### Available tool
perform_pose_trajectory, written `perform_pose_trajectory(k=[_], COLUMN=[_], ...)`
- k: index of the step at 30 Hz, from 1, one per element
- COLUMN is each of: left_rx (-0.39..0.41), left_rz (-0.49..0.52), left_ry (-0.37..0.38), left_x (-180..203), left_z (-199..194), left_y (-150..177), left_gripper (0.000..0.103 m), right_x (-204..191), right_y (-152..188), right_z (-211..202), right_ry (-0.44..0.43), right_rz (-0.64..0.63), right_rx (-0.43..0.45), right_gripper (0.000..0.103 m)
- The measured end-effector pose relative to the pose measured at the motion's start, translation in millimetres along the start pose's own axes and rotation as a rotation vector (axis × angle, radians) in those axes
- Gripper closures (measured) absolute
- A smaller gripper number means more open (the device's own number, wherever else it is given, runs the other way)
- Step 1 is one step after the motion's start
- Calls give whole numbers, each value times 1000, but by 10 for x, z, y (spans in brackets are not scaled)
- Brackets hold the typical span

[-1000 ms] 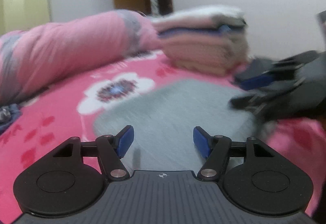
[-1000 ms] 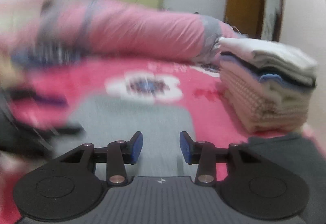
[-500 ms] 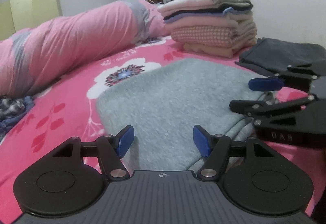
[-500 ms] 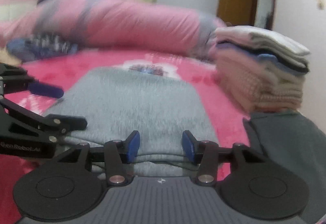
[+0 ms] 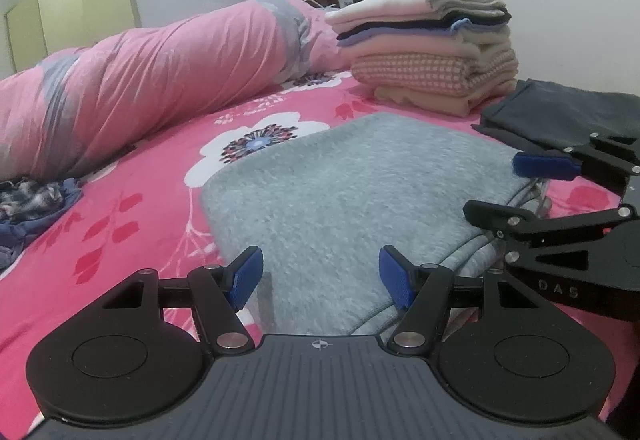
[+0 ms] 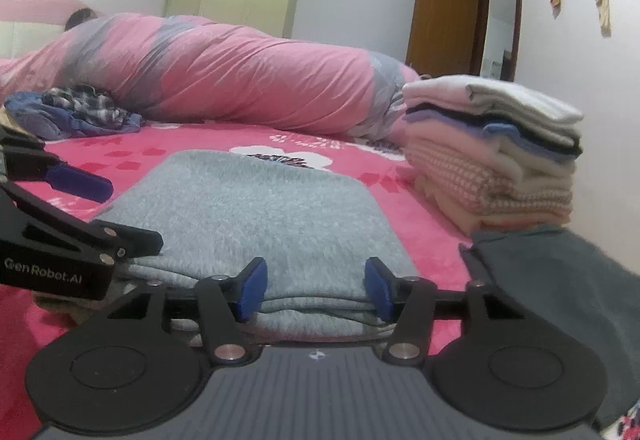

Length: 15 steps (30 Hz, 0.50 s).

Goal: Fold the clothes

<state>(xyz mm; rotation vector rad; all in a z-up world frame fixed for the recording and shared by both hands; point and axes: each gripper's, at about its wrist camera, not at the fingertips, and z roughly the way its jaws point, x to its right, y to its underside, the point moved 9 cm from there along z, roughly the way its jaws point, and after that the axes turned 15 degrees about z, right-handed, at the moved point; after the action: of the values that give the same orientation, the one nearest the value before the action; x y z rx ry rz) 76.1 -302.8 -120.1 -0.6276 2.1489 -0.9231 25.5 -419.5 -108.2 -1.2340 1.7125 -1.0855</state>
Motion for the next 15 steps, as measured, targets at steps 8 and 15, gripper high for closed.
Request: perform_pose_trajectory(k=[8,15], left_rx=[-5,-19], left_rz=[-43,-169], left_ry=[-7,76], left_x=[-17,-86], left_z=[-104,-295], left_y=[26,174], left_gripper=[38,28], right_x=[127,352], right_y=[20,-25], right_z=[-130,-415], right_ry=[23,11], right_rz=[112,383], right_rx=[-73,-130], right_gripper=[30,29])
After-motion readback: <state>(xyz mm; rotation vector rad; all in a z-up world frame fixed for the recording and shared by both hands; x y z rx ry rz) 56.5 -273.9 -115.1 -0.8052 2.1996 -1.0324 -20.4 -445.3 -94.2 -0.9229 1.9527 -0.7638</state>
